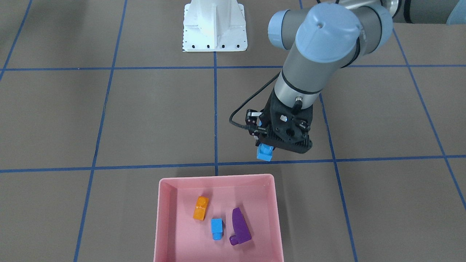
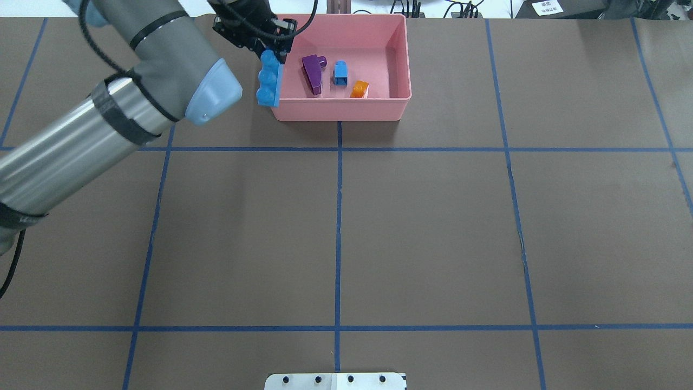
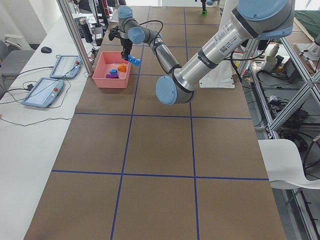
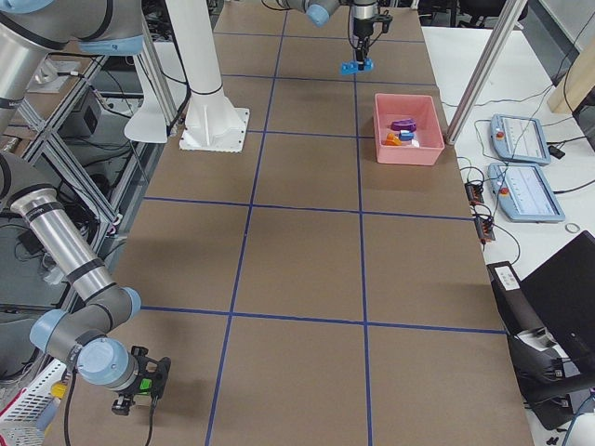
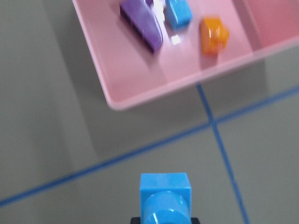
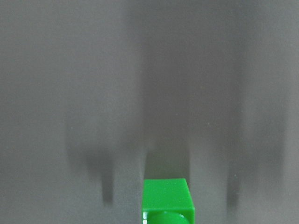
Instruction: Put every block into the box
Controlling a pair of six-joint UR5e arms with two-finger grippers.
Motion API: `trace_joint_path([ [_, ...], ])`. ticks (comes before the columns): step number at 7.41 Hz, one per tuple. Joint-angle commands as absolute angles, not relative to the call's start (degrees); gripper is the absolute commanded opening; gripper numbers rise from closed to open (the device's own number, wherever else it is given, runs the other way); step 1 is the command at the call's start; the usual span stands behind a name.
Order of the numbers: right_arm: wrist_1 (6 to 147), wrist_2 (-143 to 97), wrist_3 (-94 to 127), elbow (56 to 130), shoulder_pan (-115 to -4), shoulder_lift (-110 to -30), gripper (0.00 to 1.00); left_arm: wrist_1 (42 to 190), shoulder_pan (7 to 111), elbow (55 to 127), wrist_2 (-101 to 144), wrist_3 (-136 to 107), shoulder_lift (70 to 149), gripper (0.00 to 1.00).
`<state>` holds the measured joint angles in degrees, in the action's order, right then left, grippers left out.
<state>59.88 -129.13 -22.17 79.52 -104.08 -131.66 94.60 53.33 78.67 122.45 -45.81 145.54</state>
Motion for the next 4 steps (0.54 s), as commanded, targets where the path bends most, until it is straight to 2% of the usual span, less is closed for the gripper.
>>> trace_joint_path([
  [1, 59.4, -127.9, -22.5, 79.9, -106.3, -133.0, 0.78, 114.0, 55.5, 57.5, 121.2, -56.6, 154.3, 0.0],
  [2, 59.5, -127.9, -22.4, 79.9, -106.4, -132.7, 0.01, 117.4, 55.6, 52.3, 116.4, -59.6, 157.2, 0.0],
  [4, 60.2, -128.2, -22.3, 82.0, -106.4, -132.5, 0.0, 127.7, 53.6, 42.5, 110.4, -61.8, 159.3, 0.0],
])
